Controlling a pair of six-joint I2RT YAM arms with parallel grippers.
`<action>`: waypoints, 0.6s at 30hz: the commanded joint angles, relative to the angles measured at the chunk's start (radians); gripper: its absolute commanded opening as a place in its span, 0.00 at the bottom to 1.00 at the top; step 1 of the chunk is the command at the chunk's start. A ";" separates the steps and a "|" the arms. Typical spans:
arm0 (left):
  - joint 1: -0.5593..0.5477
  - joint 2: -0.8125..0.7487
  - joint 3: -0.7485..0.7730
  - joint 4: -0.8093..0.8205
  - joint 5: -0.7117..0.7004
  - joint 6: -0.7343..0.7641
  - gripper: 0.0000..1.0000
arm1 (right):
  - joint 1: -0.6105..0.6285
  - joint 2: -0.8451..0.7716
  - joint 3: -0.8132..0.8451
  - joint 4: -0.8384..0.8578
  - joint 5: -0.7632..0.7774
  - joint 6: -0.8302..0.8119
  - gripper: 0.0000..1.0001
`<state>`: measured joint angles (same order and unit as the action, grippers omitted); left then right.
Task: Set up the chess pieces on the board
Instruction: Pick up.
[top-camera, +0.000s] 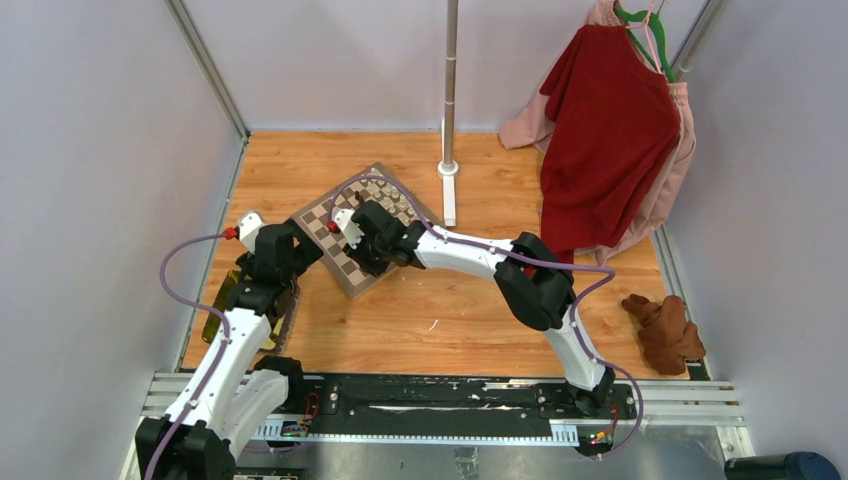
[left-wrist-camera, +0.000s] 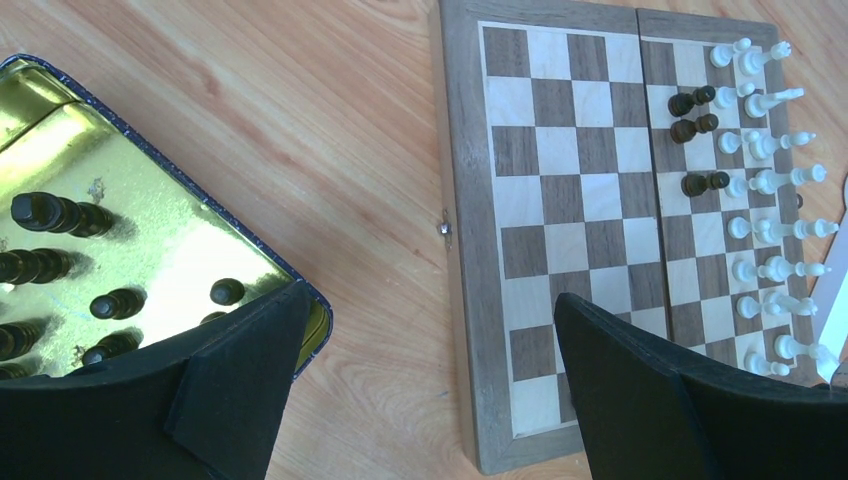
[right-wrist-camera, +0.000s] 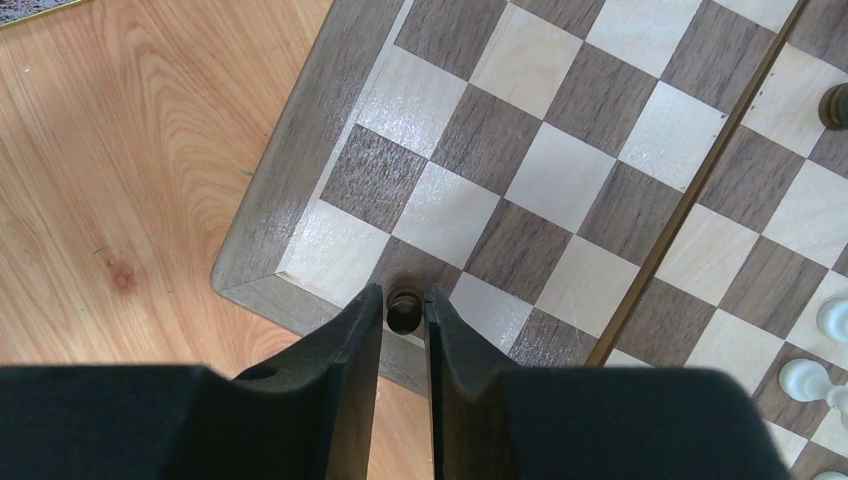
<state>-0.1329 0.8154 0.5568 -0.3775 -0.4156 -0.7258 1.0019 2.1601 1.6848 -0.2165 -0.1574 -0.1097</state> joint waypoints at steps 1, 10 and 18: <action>0.006 -0.014 -0.010 -0.005 -0.018 -0.004 1.00 | 0.015 0.015 0.013 -0.014 -0.010 0.010 0.27; 0.006 -0.026 -0.006 -0.015 -0.024 -0.001 1.00 | 0.018 0.001 0.020 -0.016 -0.015 0.018 0.31; 0.005 0.000 0.048 -0.009 -0.022 -0.021 1.00 | 0.013 -0.111 0.067 -0.077 0.024 0.013 0.33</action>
<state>-0.1329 0.7998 0.5579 -0.3962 -0.4164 -0.7322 1.0039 2.1548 1.7084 -0.2474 -0.1570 -0.1009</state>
